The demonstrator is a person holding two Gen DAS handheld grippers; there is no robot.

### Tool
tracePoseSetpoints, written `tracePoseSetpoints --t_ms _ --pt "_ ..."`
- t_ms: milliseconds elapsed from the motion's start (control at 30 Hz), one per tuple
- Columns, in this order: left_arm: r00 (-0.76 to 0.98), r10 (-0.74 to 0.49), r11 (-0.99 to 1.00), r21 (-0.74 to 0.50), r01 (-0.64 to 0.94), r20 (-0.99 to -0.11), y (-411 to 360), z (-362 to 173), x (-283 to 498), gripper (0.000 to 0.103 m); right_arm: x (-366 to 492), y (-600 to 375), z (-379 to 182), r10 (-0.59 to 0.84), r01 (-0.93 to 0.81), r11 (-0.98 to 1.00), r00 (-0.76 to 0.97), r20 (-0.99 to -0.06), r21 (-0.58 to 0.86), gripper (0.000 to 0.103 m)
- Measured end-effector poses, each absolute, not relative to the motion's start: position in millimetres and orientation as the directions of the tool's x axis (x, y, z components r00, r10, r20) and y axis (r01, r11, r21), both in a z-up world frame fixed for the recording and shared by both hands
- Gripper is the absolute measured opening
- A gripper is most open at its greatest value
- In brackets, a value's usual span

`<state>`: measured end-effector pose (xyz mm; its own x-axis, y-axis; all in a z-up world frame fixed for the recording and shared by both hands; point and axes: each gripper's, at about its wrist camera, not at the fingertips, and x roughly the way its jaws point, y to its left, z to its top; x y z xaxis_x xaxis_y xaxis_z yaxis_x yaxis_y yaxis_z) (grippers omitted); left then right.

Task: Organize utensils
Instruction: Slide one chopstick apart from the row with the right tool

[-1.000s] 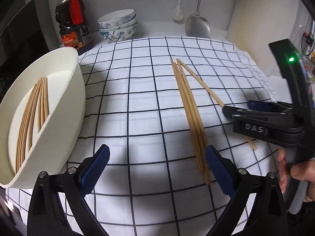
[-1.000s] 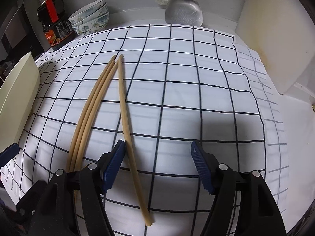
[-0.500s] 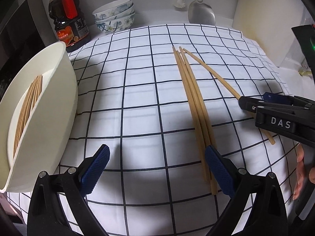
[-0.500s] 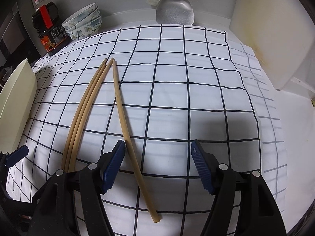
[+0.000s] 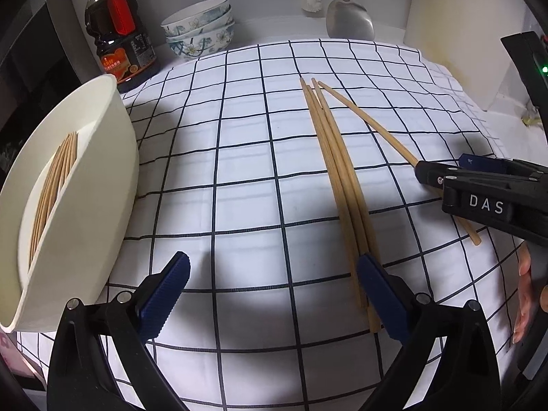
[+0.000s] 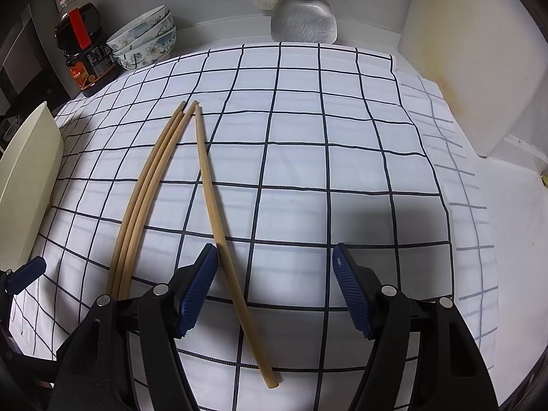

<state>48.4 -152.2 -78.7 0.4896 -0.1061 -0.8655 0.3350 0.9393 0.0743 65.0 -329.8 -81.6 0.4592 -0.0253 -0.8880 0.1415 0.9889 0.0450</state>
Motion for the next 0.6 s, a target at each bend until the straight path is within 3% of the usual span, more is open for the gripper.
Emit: tracePoseSetpoints --t_ms 600 --pt "0.498 -0.07 0.935 0.118 0.336 -0.864 -150 -86 51 0.098 66 -330 -82 -0.028 0.141 0.989 0.46 -0.887 0.043 0.067"
